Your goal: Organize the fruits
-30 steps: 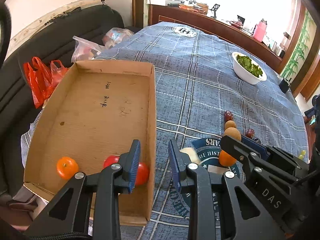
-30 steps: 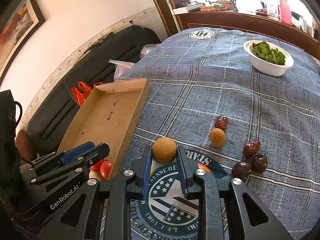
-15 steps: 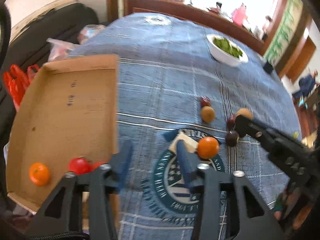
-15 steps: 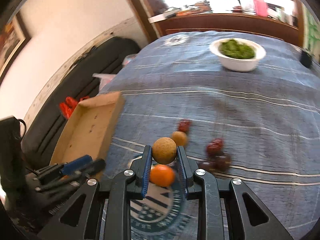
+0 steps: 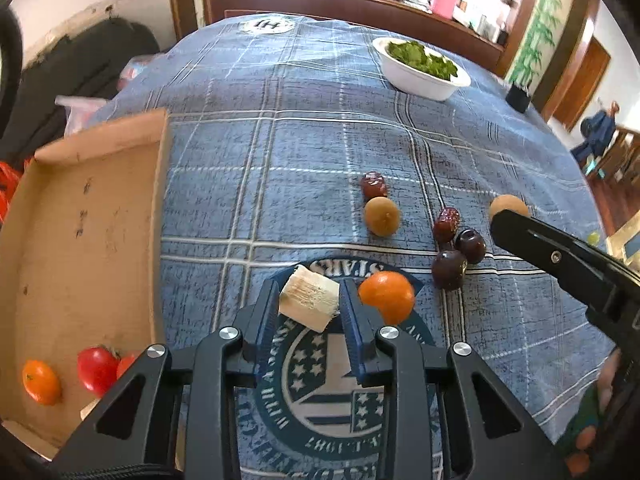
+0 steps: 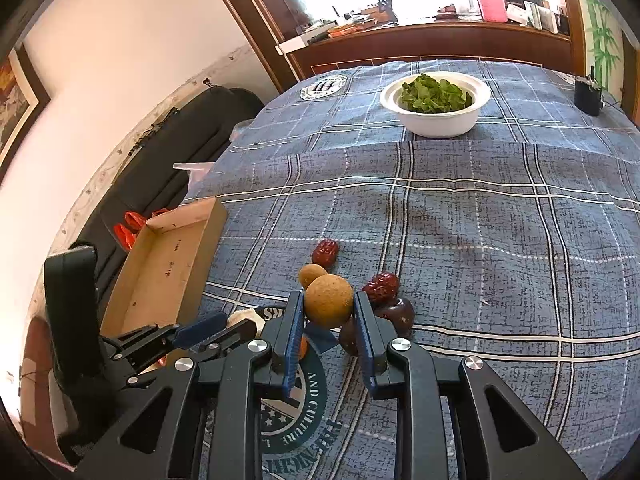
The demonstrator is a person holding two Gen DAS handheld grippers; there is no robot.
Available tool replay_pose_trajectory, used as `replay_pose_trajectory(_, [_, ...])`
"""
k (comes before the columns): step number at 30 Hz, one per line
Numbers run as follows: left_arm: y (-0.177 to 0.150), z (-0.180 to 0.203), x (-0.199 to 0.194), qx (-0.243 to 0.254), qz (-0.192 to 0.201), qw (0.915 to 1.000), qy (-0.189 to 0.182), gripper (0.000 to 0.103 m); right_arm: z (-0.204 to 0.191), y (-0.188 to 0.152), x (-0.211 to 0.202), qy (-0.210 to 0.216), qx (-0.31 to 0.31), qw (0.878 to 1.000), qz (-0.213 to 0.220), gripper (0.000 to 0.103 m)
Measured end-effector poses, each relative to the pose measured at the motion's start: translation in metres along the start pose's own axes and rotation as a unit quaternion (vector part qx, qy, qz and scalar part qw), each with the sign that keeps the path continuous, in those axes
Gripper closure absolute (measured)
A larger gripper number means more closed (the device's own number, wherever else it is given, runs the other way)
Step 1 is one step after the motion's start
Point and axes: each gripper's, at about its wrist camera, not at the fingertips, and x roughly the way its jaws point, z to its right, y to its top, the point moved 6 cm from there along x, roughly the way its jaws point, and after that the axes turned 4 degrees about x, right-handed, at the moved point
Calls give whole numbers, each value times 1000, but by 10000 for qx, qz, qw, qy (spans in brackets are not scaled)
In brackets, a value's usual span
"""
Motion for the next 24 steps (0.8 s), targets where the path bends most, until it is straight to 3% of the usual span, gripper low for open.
replay_pose_trajectory(1, [-2, -4, -3, -31, 42, 10000, 52, 94, -2, 0, 0, 2, -9, 10000, 6, 78])
replay_pose_trajectory(2, [-3, -8, -8, -83, 112, 9999, 54, 100, -3, 0, -1, 7, -18, 10000, 12, 78])
replay_pose_trajectory(8, [-6, -20, -16, -211, 147, 9997, -51, 100, -11, -3, 0, 38, -74, 10000, -3, 78])
replay_pose_trajectory(13, [-12, -14, -4, -122, -45, 9996, -239, 100, -14, -7, 0, 33, -119, 9999, -41, 78])
replay_pose_trajectory(15, [-10, -16, -3, -175, -6, 9994, -286, 93, -13, -7, -1, 27, -111, 9999, -39, 78])
replay_pose_trajectory(16, [-8, -17, -2, -171, -15, 9995, -262, 86, -12, -7, -1, 23, -108, 9999, -35, 78])
replay_pose_trajectory(20, [-2, -18, 5, -105, -65, 9999, -93, 42, -10, -7, 2, 45, -76, 9999, -63, 78])
replay_pose_trajectory(24, [3, -9, 9, 99, -81, 9996, -255, 40, -8, -8, 4, 66, -46, 9999, -89, 78])
